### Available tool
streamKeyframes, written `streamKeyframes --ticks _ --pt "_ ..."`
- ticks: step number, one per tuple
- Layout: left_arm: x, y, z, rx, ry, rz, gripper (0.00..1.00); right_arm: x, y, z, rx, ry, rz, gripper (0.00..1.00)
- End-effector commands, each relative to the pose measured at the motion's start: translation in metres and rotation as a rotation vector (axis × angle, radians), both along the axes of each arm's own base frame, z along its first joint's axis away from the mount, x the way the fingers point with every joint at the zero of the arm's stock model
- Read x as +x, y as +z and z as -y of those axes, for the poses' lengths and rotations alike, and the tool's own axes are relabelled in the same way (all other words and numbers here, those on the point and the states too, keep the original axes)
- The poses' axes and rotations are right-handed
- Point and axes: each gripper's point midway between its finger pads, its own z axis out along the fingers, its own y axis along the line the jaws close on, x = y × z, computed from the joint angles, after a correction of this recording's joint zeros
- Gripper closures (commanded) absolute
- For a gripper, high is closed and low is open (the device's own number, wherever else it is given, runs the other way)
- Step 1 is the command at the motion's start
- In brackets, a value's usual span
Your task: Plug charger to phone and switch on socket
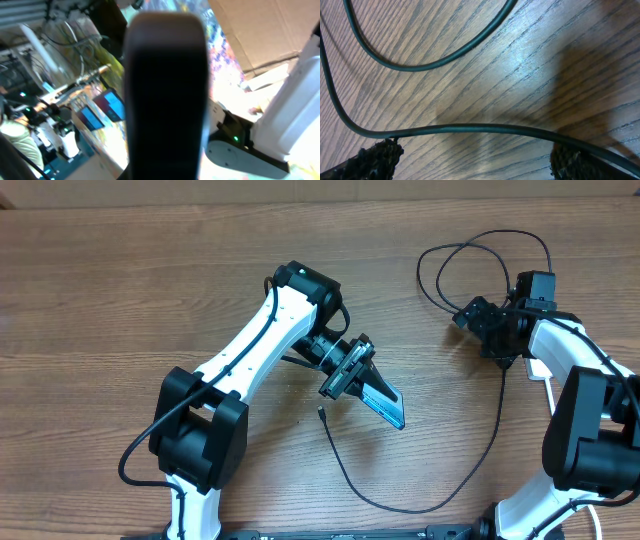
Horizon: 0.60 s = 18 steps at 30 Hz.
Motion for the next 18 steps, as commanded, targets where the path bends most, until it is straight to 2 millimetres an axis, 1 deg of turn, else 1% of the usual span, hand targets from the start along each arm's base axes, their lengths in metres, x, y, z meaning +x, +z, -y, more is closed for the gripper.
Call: streamKeyframes --ticks 1,3,4,7,10,12,14,18 --pt "-0.001 -0.005 -0.012 0.079 -0.033 0.108 0.96 -0.01 -0.017 0.005 -0.013 -0.012 -0.047 0.0" --pt "0.003 -0.025 -0.022 0.175 -0.068 0.19 0.96 -0.01 -0.017 0.005 -0.014 -0.012 -0.047 0.0" --pt "0.009 -0.037 -0.027 0.224 -0.079 0.244 0.96 -0.01 -0.017 0.005 -0.013 -0.012 -0.047 0.0" --pt "0.034 -0.072 -0.043 0.387 -0.111 0.441 0.96 -0.01 -0.017 0.005 -0.013 -0.012 -0.047 0.0" --pt "0.063 -0.095 -0.06 0.528 -0.13 0.618 0.96 -0.01 -0.017 0.005 -0.013 -0.012 -0.047 0.0" --pt "0.087 -0.104 -0.066 0.594 -0.118 0.74 0.96 -0.01 -0.017 0.005 -0.013 -0.012 -0.047 0.0" --pt "0.112 -0.109 -0.07 0.65 -0.098 0.859 0.96 -0.01 -0.017 0.005 -0.013 -0.012 -0.047 0.0" --pt "0.158 -0.11 -0.079 0.72 -0.129 1.12 0.96 -0.01 -0.017 0.005 -0.013 -0.012 -0.047 0.0"
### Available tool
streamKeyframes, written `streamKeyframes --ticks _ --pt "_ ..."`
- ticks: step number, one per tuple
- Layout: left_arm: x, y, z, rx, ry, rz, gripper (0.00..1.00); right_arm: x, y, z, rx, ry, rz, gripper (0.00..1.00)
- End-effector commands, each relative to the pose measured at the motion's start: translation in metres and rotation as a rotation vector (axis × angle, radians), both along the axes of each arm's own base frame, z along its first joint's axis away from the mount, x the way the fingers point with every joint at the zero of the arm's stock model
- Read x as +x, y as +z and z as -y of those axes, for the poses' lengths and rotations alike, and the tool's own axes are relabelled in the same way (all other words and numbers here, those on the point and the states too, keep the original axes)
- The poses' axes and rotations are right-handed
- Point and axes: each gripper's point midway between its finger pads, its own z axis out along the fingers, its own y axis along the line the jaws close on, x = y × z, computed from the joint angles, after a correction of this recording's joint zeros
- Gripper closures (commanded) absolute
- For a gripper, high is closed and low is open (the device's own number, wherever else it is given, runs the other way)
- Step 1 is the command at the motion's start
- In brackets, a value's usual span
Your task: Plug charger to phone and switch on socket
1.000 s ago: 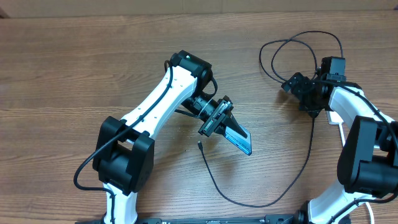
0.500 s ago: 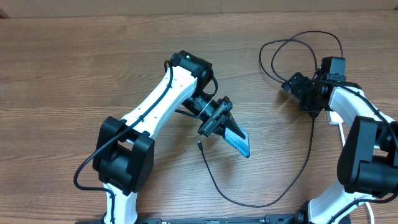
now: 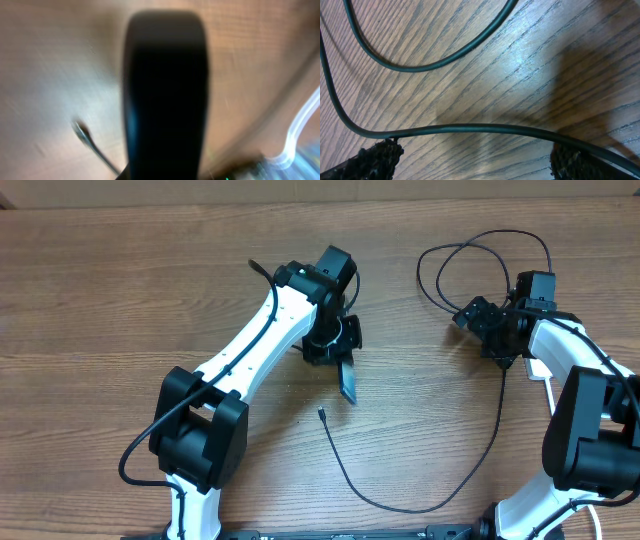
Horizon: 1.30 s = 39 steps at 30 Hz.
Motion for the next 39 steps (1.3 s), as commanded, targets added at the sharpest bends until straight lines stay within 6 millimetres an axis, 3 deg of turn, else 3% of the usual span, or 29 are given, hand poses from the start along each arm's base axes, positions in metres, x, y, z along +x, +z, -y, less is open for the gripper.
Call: streamKeyframes --ticks 1,6,12,22,30,39 --pt "0.045 0.015 -0.03 0.161 -0.052 0.279 0.96 -0.01 -0.017 0.005 -0.013 -0.012 -0.049 0.0" --pt "0.084 0.026 -0.027 0.19 -0.097 0.477 0.95 -0.01 -0.017 0.005 -0.012 -0.012 -0.049 0.0" --pt "0.106 0.026 -0.026 0.219 -0.083 0.563 0.96 -0.01 -0.017 0.005 -0.013 -0.012 -0.049 0.0" --pt "0.102 0.014 -0.029 0.26 -0.223 0.561 0.96 -0.01 -0.017 0.005 -0.012 -0.012 -0.049 0.0" --pt "0.086 0.012 -0.032 0.227 -0.209 0.478 0.96 -0.01 -0.017 0.005 -0.012 -0.012 -0.049 0.0" --pt "0.088 0.051 -0.055 -0.047 -0.136 0.422 0.95 -0.01 -0.017 0.005 -0.012 -0.012 -0.049 0.0"
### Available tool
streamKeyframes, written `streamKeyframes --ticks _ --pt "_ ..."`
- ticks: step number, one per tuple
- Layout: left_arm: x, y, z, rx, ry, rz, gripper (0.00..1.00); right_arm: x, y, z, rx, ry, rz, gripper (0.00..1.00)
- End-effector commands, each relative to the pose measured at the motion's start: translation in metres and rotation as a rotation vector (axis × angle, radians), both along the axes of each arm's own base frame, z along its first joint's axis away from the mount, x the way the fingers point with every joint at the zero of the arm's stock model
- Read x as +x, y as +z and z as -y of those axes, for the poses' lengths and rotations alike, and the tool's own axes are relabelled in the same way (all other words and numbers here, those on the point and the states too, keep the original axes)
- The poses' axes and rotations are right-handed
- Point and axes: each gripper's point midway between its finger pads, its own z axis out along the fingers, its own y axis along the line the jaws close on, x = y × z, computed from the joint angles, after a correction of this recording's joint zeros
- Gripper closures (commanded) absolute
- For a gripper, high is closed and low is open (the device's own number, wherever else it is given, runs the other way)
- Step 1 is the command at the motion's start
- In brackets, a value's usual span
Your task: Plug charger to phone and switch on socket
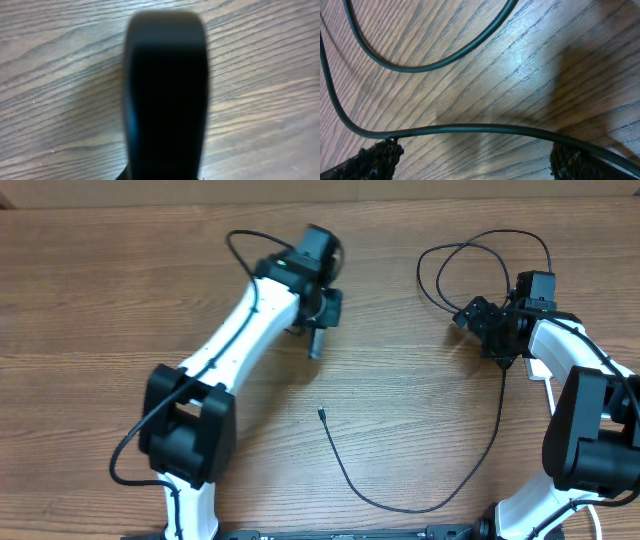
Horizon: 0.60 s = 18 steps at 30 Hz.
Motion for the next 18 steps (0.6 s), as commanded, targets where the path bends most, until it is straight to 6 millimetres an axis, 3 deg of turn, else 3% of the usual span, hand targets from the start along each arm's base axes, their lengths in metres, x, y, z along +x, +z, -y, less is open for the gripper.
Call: streamKeyframes --ticks 1,7,12,18 --pt "0.002 0.045 -0.01 -0.191 -0.008 0.01 0.95 -0.01 -0.017 0.005 -0.01 -0.012 -0.05 0.0" --pt "-0.005 0.039 -0.031 -0.298 -0.013 -0.072 0.96 -0.01 -0.017 0.005 -0.01 -0.012 -0.05 0.0" --pt "-0.012 0.013 -0.05 -0.34 0.011 -0.124 0.95 -0.01 -0.017 0.005 -0.01 -0.012 -0.05 0.0" --pt "-0.022 0.007 -0.052 -0.616 -0.071 -0.13 0.96 -0.01 -0.017 0.005 -0.01 -0.012 -0.05 0.0"
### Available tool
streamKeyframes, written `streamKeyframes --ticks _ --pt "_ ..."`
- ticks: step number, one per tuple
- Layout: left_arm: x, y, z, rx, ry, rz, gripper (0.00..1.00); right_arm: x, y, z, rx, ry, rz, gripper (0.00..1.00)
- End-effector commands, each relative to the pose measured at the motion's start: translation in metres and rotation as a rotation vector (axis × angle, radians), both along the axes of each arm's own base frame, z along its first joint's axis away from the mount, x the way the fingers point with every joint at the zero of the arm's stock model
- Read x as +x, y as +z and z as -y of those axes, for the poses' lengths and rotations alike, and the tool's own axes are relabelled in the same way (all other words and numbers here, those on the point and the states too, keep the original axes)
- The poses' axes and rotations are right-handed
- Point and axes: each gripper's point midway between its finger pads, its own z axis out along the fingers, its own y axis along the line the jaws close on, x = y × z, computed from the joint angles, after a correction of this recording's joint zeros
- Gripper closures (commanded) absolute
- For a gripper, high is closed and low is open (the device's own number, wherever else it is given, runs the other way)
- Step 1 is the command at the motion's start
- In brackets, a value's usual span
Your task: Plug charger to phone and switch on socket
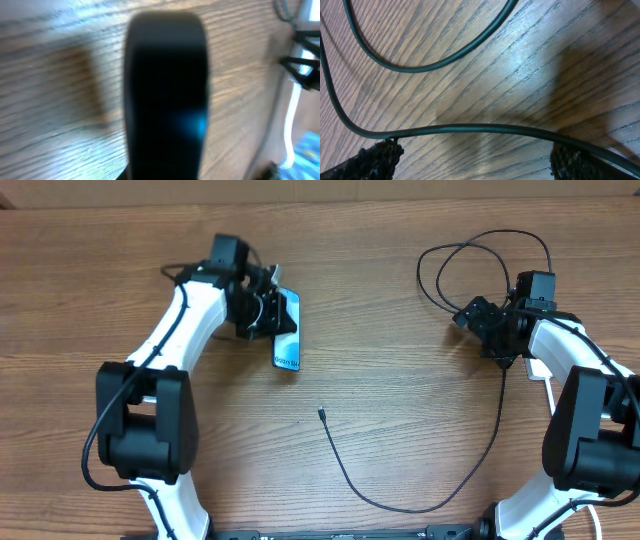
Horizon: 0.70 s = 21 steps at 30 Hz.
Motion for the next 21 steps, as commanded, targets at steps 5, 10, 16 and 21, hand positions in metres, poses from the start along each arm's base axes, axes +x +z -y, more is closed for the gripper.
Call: streamKeyframes --ticks 5,10,16,21 --pt "-0.017 0.028 -0.006 -0.325 -0.11 0.099 0.96 -0.01 -0.017 0.005 -0.01 -0.012 -0.05 0.0" --pt "-0.031 0.032 -0.018 -0.462 -0.147 0.155 0.95 -0.01 -0.017 0.005 -0.01 -0.012 -0.05 0.0" --pt "-0.031 0.008 -0.047 -0.454 -0.07 0.182 0.95 -0.008 -0.017 0.005 -0.011 -0.012 -0.042 0.0" --pt "-0.034 0.011 -0.059 -0.544 -0.027 0.21 0.95 0.015 -0.007 0.01 -0.031 -0.013 0.065 0.0"
